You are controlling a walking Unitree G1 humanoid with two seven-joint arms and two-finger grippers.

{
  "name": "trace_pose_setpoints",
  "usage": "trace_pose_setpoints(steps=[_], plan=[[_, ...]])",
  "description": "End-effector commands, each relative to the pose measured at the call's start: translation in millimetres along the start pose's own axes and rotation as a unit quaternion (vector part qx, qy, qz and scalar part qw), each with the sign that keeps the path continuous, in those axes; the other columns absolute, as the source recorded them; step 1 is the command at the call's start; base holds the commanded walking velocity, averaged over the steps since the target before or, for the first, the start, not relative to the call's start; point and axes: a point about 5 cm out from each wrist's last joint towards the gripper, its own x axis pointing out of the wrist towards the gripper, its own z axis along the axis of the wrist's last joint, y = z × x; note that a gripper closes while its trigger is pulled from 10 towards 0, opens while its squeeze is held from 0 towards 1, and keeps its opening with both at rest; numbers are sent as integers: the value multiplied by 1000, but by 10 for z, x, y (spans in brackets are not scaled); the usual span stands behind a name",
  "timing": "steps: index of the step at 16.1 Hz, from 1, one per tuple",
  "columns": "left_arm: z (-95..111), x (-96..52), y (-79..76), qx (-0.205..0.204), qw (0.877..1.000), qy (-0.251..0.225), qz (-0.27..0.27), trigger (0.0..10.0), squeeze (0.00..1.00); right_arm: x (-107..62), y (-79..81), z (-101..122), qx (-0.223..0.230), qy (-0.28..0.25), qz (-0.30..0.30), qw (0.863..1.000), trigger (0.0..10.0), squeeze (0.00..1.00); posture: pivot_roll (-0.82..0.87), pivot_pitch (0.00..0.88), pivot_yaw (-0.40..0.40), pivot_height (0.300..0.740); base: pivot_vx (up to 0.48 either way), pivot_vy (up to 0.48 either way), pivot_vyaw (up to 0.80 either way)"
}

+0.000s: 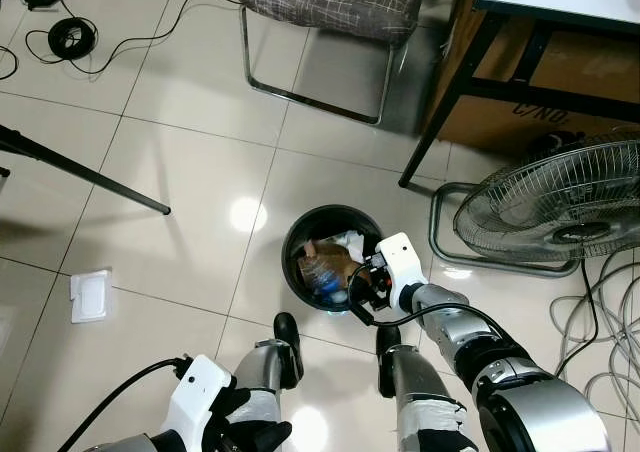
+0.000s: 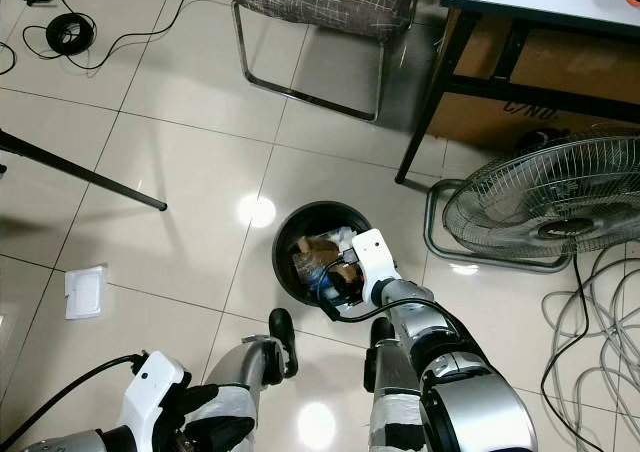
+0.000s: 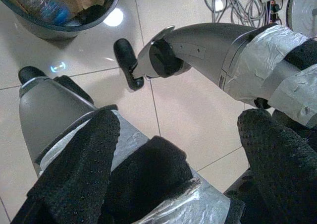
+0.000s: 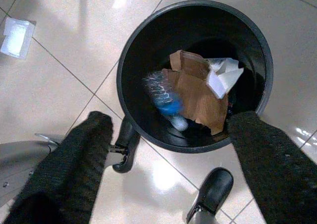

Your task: Picking trash to rubbish bin

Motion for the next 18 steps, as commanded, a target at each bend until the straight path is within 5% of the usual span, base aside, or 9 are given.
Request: trace_pose_setpoints(steps=[1, 6, 12, 13, 16, 18], plan=[[-103, -18, -32, -10, 1000, 20, -1, 10000, 0, -11, 53, -156, 10, 24, 9, 1000, 10000, 1000, 54, 512, 82, 740, 0, 0, 0], [-106, 9, -21, -10, 1000, 19, 2, 10000, 0, -23, 37, -172, 11, 24, 11, 1000, 10000, 1000, 52, 497, 74, 740, 0, 0, 0], [35, 287, 215, -2, 999, -22, 49, 10000, 0, -72, -73, -140, 12, 1, 1, 1000, 10000, 1000, -11, 386, 28, 740, 0, 0, 0], [64, 345, 299, -5, 997, -34, 75, 10000, 0, -71, -74, -121, 17, -6, 0, 1000, 10000, 914, -20, 365, 26, 740, 0, 0, 0], [217, 480, 577, -18, 985, -77, 156, 10000, 0, -49, -34, -32, 22, -32, 5, 999, 10000, 59, -41, 314, 23, 740, 0, 0, 0], [349, 551, 780, -30, 969, -107, 219, 10000, 0, -24, 9, 55, 23, -51, 11, 998, 10000, 0, -51, 281, 18, 740, 0, 0, 0]])
